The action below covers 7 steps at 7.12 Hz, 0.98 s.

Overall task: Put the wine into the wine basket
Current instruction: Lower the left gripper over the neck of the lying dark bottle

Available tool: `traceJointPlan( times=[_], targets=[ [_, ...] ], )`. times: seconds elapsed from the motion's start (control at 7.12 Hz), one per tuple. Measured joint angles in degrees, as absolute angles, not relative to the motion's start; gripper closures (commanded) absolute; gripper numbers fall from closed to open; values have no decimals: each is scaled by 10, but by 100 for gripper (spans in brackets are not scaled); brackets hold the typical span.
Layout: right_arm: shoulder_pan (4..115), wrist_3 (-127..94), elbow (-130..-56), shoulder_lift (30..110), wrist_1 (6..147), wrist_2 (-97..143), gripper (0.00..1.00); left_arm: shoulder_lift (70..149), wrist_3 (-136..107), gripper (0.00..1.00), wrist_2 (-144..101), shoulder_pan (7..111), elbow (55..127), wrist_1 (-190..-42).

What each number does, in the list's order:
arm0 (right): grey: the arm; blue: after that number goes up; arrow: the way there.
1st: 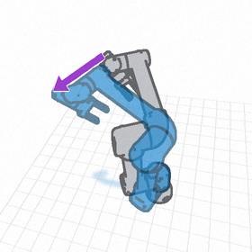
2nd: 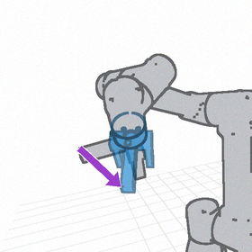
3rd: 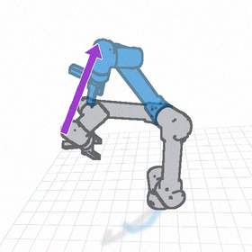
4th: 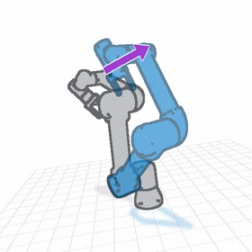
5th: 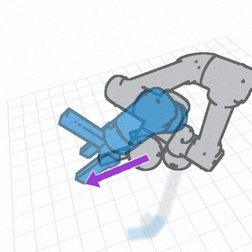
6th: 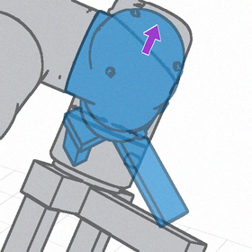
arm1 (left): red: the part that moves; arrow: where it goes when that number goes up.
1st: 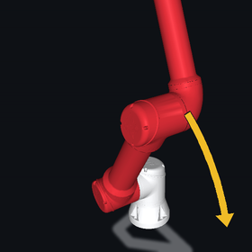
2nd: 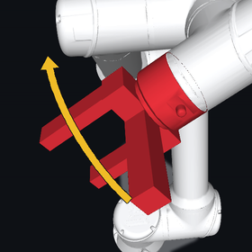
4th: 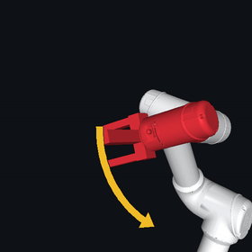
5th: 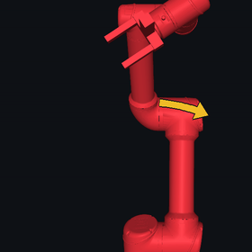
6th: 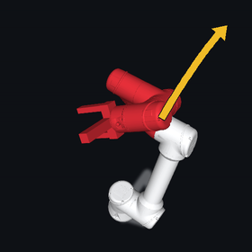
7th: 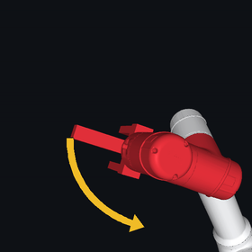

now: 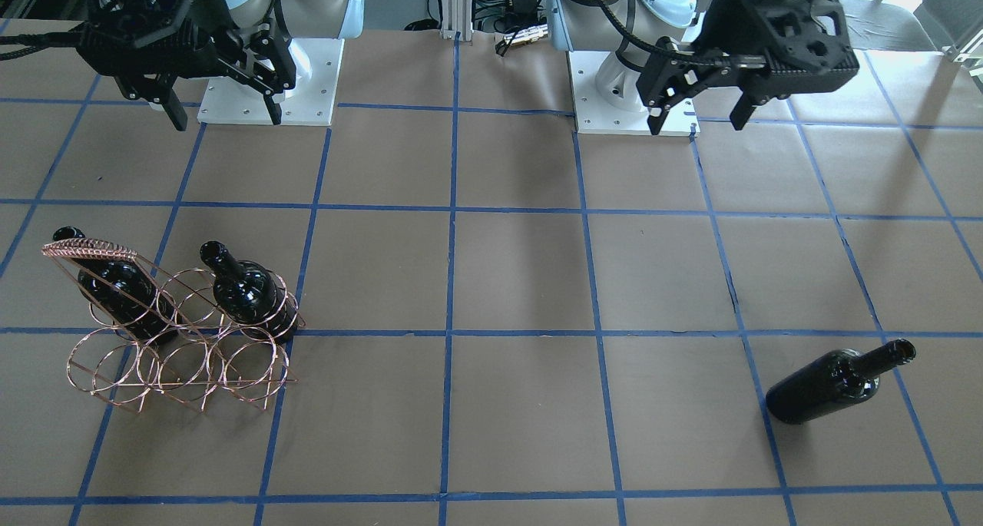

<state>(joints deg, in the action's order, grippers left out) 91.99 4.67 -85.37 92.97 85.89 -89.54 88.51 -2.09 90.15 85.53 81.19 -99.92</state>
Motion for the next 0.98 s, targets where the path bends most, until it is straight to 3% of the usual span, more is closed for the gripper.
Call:
traceJointPlan(
  times=[0.56,0.98],
  targets=[
    [915,43,-855,928,857,-870,0,978,211,0,941,687,776,-977],
    [913,43,-864,929,857,-870,0,1059,301,0,930,645,777,-905]
  ],
)
